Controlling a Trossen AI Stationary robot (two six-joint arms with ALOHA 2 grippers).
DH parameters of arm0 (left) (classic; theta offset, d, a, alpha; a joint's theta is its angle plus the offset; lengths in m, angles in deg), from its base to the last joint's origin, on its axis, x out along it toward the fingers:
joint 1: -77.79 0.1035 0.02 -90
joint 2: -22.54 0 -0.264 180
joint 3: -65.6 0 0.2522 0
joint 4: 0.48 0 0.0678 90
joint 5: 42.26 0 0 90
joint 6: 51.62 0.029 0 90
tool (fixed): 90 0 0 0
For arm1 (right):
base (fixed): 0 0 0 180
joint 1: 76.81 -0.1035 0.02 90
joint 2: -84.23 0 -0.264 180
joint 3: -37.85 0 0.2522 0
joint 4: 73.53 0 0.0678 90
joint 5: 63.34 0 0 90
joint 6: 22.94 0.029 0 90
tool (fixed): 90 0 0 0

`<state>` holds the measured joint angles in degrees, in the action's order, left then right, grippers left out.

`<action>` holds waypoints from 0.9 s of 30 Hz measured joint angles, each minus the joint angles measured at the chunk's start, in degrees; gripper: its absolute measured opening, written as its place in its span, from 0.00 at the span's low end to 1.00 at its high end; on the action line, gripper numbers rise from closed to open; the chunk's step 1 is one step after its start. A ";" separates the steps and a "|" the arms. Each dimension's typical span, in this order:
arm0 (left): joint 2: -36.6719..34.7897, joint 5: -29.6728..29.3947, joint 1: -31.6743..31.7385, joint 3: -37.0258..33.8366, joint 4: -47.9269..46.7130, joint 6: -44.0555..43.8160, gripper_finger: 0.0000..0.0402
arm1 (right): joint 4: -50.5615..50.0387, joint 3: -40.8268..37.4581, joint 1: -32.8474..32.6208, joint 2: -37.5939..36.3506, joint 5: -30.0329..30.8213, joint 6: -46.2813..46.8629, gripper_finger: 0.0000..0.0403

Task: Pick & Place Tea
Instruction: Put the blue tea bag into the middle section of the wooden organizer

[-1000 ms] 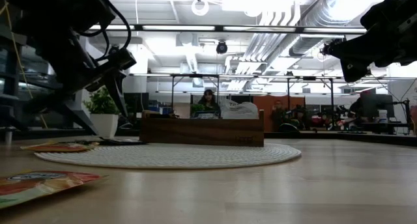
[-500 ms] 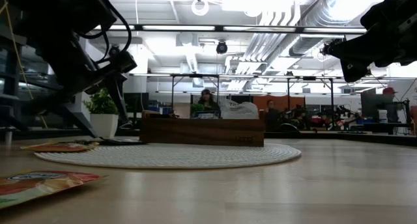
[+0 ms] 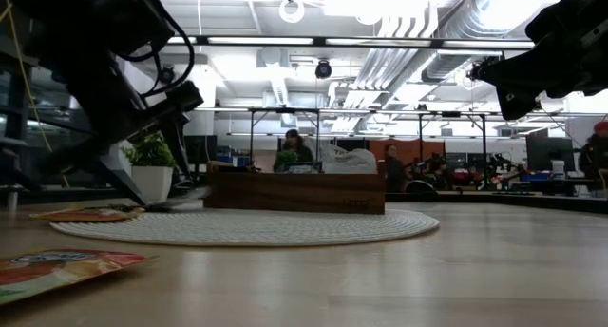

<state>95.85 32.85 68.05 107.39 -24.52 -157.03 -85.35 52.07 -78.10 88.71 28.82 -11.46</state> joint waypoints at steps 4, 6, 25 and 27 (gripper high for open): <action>1.17 2.21 0.00 0.09 1.87 -0.04 0.68 | 0.00 0.00 -0.01 0.01 0.01 0.00 0.03; 1.66 2.13 0.00 0.28 2.22 -0.17 0.68 | 0.00 0.00 0.00 -0.01 0.01 0.00 0.03; 2.04 -5.20 0.02 1.55 0.80 -3.00 0.68 | 0.00 0.00 0.00 0.01 0.01 0.01 0.03; 2.04 -5.53 0.02 1.55 0.54 -3.12 0.68 | 0.00 -0.01 -0.01 0.01 0.01 -0.01 0.03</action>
<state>97.89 27.32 68.07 108.94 -23.98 -160.15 -85.35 52.06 -78.10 88.72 28.83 -11.47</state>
